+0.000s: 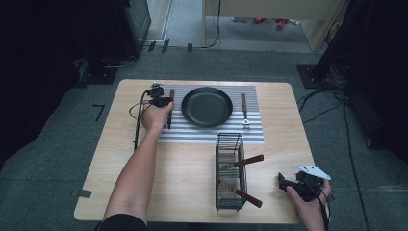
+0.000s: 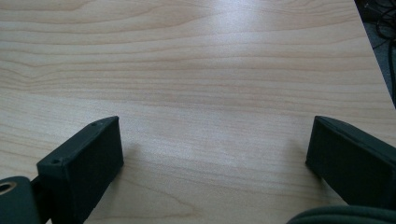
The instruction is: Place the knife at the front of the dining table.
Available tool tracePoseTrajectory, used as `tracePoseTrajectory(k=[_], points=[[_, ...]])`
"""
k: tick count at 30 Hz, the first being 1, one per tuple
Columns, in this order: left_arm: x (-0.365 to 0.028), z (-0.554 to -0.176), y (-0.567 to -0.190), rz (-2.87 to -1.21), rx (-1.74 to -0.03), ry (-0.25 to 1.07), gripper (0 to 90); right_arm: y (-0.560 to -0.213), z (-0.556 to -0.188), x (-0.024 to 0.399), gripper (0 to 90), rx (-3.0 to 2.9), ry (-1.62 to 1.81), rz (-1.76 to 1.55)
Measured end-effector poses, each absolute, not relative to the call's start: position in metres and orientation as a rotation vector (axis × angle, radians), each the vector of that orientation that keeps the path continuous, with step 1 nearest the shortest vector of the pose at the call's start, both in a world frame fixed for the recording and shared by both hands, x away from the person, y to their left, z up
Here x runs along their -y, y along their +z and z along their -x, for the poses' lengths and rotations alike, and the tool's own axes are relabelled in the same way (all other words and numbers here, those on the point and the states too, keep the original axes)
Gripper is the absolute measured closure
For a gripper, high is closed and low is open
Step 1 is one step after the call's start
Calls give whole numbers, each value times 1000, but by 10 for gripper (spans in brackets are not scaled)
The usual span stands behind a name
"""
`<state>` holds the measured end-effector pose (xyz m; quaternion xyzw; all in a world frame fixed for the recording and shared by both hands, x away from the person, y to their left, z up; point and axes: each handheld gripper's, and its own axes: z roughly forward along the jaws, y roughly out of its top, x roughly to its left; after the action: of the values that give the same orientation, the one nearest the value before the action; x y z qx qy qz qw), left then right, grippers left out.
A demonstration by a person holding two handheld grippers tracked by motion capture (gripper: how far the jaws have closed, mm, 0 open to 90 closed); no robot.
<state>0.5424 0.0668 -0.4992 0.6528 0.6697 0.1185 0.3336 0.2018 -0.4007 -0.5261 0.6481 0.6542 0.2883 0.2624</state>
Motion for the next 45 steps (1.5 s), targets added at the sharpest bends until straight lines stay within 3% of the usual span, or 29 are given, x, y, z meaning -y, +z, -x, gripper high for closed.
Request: tracePoseTrajectory(k=[24, 45], points=[[-68, -543, -499, -1693, -1755, 292, 718, -526, -202, 401, 34, -1769, 783, -1754], [-68, -541, -500, -1725, -1724, 324, 763, -526, -202, 401, 35, -1770, 779, -1754]])
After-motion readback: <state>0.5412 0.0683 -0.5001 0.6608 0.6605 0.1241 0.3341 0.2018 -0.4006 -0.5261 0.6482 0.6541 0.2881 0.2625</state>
